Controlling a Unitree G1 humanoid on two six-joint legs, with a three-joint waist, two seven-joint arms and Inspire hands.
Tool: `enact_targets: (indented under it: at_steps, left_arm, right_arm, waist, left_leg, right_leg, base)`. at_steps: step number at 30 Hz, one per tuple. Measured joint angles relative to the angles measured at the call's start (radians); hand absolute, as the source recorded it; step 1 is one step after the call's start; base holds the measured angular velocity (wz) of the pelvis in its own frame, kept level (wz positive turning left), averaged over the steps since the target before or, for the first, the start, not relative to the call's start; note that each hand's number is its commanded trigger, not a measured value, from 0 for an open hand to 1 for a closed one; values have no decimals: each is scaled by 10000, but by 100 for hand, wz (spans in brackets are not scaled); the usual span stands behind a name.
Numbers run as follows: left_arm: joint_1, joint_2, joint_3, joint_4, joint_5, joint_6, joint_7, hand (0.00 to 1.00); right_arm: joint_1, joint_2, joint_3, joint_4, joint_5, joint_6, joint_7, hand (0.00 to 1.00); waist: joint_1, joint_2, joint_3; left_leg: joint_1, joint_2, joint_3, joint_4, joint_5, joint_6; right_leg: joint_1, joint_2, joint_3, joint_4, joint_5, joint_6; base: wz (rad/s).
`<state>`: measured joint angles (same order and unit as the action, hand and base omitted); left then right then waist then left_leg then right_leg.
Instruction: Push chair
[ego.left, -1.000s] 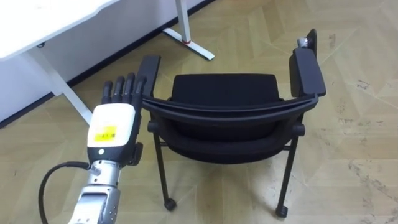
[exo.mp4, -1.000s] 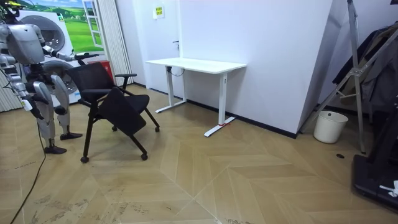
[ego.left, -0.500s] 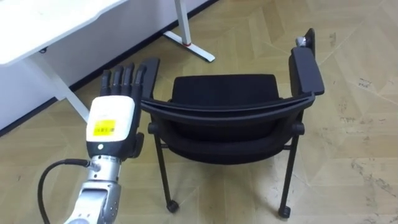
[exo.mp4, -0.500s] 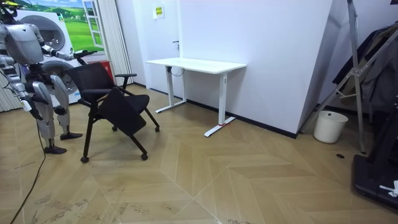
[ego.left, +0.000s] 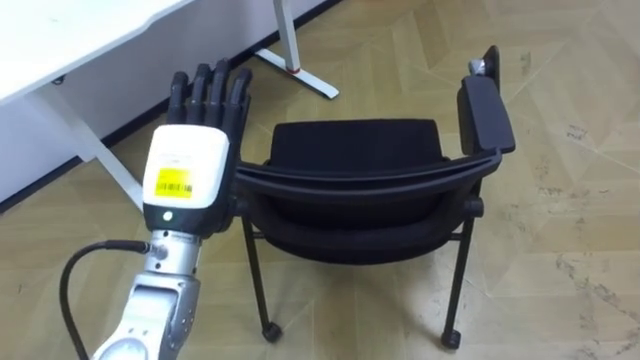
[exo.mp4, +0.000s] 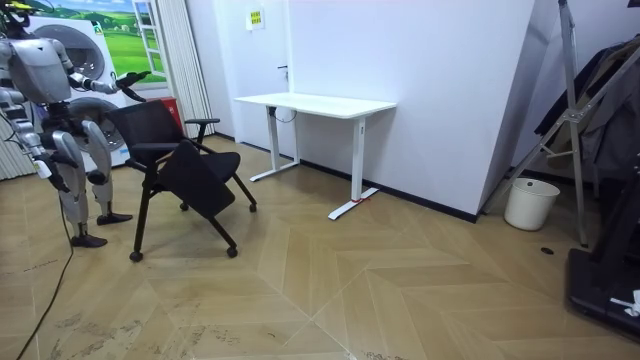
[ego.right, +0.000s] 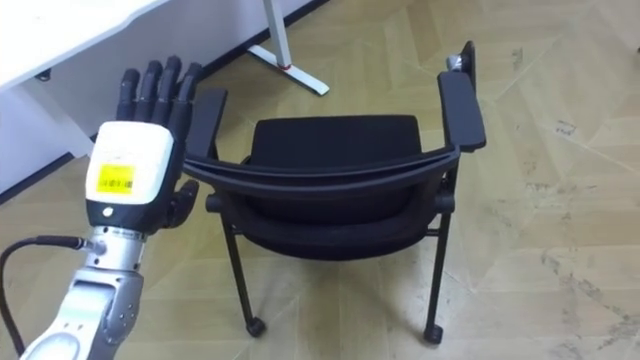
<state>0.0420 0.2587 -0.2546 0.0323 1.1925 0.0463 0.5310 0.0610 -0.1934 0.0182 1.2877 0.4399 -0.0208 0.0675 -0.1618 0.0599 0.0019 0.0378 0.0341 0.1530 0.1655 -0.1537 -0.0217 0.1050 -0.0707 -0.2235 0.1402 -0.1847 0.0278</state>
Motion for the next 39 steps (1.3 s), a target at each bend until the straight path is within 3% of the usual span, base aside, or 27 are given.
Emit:
enact_targets:
  at_steps: [6,14,22,34,39]
  left_arm:
    - [0,-4,-736,-5,183,46,-211,0]
    - [-4,84,-1744,-6,166,-68,-859,0]
    - [-6,88,-1953,-4,166,-176,-1222,0]
    - [-6,89,-2404,58,166,-39,-1929,0]
    - [-12,72,-2231,1332,161,-111,-1853,0]
  right_arm:
    - [-12,0,20,10,-53,-4,120,0]
    - [-106,17,293,-41,-73,-16,91,0]
    - [-145,-2,361,-19,-82,-30,70,0]
    - [-146,-43,343,-52,46,-112,70,0]
    - [-106,32,134,-38,38,-110,-23,0]
  waist:
    - [-38,-11,-7]
    - [-384,-66,30]
    - [-490,19,-16]
    - [-541,151,55]
    - [-518,139,62]
  left_leg:
    - [7,1,3,-15,0,0]
    - [-1,4,7,-19,0,0]
    - [6,5,40,-16,0,0]
    - [19,4,156,-63,0,0]
    - [112,22,326,-73,0,0]
  right_leg:
    - [-12,4,31,2,9,-13]
    - [-21,6,31,39,11,-15]
    - [-23,8,72,14,11,-14]
    - [-58,23,254,-47,11,-14]
    - [-27,34,433,-26,12,-16]
  base:
    - [0]
    - [0]
    - [-1]
    - [-3]
    - [-9]
